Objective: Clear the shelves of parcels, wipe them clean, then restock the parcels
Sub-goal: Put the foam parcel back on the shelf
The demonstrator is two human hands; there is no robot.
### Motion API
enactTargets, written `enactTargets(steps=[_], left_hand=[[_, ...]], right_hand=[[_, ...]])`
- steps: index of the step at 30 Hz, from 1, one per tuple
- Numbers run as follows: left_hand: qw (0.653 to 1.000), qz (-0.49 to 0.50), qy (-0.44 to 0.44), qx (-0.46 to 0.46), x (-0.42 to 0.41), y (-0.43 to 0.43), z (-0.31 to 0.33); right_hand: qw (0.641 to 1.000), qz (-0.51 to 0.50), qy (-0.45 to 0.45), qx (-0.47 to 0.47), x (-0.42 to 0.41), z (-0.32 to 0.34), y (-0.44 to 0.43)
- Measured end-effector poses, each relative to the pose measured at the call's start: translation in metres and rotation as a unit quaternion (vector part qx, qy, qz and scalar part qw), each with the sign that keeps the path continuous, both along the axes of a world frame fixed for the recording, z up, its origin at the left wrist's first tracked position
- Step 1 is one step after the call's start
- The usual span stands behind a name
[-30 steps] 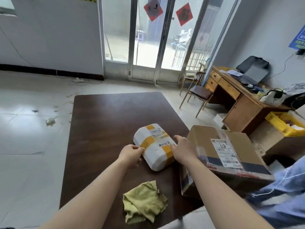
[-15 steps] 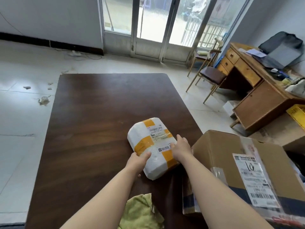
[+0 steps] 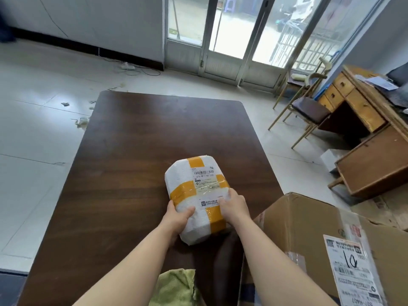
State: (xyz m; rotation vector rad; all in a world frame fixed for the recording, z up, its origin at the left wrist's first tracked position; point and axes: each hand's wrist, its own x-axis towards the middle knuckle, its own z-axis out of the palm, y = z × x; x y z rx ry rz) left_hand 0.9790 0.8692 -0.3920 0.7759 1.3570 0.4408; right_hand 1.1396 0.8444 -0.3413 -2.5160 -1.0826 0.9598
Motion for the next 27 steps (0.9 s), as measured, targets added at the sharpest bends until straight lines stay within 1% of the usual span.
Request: enactTargets(steps=[6,11,13,18,23,27], left_hand=[[0.998,0.055,-0.008,0.042,-0.042,0.013,0.042],[0.989,0.114,-0.001,0.092,-0.088,0.014,0.088],[0.984,0.136,0.004,0.112,-0.108,0.012,0.105],[0.963,0.215,0.015,0.16,-0.159,-0.005,0.149],[0.936,0.293,0.052,0.187,-0.21,-0.04,0.192],[0.916,0.329,0.087,0.214,-0.249,-0.068,0.226]], right_hand=[[0.996,0.058,0.022,0.063,-0.029,0.031,0.014],[0.986,0.12,-0.017,0.114,-0.067,0.07,0.028],[0.98,0.142,-0.014,0.143,-0.084,0.086,0.031],[0.954,0.206,0.035,0.215,-0.137,0.125,0.033],[0.927,0.267,0.073,0.255,-0.19,0.157,0.026],[0.902,0.307,0.103,0.285,-0.234,0.183,0.016]])
